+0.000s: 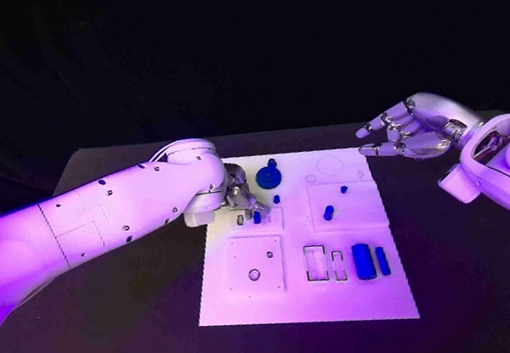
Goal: Assemble the parts on the task board
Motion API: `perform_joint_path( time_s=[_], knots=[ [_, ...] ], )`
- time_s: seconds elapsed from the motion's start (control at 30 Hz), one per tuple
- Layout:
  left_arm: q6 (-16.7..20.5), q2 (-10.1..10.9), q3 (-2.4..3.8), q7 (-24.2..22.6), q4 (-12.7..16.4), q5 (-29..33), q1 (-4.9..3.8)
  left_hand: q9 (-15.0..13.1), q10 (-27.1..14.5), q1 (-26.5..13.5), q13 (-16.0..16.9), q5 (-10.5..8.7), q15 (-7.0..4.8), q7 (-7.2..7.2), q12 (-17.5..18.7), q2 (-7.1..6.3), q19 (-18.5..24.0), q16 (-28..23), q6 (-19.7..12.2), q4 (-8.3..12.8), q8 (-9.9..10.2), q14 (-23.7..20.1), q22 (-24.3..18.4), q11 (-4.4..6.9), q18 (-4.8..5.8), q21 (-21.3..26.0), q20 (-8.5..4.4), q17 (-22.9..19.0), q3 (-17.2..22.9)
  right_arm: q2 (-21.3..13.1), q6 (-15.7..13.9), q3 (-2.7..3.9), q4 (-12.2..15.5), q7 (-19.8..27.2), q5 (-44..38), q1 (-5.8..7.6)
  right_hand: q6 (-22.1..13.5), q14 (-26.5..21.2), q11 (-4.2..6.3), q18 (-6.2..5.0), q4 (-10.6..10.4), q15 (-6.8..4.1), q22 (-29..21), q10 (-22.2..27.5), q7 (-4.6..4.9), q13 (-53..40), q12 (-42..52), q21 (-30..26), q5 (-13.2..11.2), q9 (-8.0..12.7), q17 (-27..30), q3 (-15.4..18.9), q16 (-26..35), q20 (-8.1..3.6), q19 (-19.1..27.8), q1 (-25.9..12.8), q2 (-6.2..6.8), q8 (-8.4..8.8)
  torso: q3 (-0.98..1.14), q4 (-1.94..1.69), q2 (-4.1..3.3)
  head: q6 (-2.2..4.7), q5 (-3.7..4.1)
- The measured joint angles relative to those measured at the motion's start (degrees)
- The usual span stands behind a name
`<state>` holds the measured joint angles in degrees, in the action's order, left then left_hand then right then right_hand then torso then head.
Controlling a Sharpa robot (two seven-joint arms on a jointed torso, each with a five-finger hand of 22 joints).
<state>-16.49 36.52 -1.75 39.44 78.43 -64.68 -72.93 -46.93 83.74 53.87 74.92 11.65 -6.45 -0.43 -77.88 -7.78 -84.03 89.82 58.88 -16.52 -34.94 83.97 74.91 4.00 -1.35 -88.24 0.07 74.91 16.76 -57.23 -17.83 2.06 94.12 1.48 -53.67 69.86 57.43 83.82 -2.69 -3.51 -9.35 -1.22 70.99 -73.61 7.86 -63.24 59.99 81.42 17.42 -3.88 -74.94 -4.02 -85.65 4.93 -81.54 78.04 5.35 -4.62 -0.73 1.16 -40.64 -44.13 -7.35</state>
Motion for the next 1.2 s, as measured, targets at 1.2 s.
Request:
perform_joint_path(
  time_s=[1.2],
  knots=[
    [1.48, -0.10, 3.14, 0.52, -7.90, 3.87, -5.75, 5.98, -3.19, 7.05, -3.08, -4.40, 1.45, 3.31, 4.54, 3.56, 0.10, 0.00, -4.92, 0.01, 7.77, 0.21, 0.00, -2.55, 0.01, 3.17, 1.16, 0.04, -11.32, 0.84, 0.00, -0.15, -1.50, -0.12, -0.11, -0.15, 0.00, 0.00, 0.00, 0.00, -0.38, 0.00, 0.01, 0.00, 0.00, 0.08, 0.00, 0.00, 0.00, 0.00, 0.02, 0.38, 0.00, 0.00, 0.00, -0.24, 0.24, 0.00, -0.13, -0.03, -0.09, 1.19, -0.14]
  ],
)
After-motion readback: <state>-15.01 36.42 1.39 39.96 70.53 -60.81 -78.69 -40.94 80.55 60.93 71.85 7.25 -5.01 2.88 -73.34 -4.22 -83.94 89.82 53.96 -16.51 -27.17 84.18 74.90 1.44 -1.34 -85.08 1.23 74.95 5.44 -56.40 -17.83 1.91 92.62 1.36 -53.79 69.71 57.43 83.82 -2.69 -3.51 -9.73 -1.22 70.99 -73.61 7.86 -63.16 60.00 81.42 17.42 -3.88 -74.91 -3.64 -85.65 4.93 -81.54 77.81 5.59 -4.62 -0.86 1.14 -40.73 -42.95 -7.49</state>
